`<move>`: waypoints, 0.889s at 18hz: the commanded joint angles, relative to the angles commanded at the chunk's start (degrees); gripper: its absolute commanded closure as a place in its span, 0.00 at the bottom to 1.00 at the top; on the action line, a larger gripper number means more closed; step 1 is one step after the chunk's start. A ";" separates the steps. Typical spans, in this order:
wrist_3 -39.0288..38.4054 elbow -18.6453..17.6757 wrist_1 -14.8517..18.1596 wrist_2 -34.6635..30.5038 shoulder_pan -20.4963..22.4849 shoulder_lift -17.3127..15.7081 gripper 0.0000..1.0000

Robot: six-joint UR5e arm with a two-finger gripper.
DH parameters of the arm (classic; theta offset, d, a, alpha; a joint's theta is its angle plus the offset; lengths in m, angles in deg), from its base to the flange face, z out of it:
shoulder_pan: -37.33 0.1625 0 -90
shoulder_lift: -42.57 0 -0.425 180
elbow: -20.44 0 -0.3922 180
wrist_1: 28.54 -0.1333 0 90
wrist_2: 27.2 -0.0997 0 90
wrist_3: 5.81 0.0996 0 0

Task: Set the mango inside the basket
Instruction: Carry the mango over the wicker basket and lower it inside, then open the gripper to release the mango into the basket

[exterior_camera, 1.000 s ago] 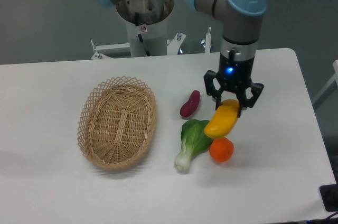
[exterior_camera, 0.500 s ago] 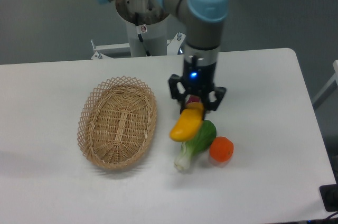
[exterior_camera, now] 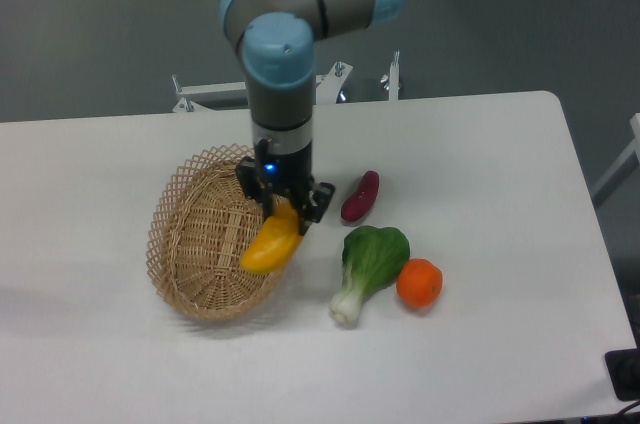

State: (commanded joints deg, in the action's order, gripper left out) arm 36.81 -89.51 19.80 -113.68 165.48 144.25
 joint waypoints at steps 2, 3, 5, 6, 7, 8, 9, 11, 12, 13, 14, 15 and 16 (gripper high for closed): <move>0.09 0.00 0.09 -1.58 -2.28 1.58 0.55; 0.00 0.00 0.09 -2.63 -2.90 1.85 0.55; 0.00 -0.09 0.00 -3.43 -4.22 2.82 0.55; 0.09 -0.09 0.00 -3.35 -4.49 2.91 0.55; 0.17 -0.09 0.09 -3.35 -4.58 2.99 0.55; 0.26 -0.17 0.09 -3.35 -4.67 2.99 0.55; 0.35 -0.18 0.09 -3.35 -4.75 3.08 0.54; 0.35 -0.18 0.09 -3.43 -5.37 3.70 0.54; 0.44 -0.18 0.17 -3.61 -5.37 3.70 0.54; 0.53 -0.44 0.18 -3.43 -5.37 3.70 0.54; 0.61 -0.61 0.18 -3.43 -5.37 3.78 0.54; 0.62 -0.88 0.18 -3.61 -5.46 3.96 0.54; 0.62 -1.31 0.09 -3.61 -5.63 4.14 0.54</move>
State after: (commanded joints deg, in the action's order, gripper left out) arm 37.43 -90.82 19.89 -117.29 159.85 148.39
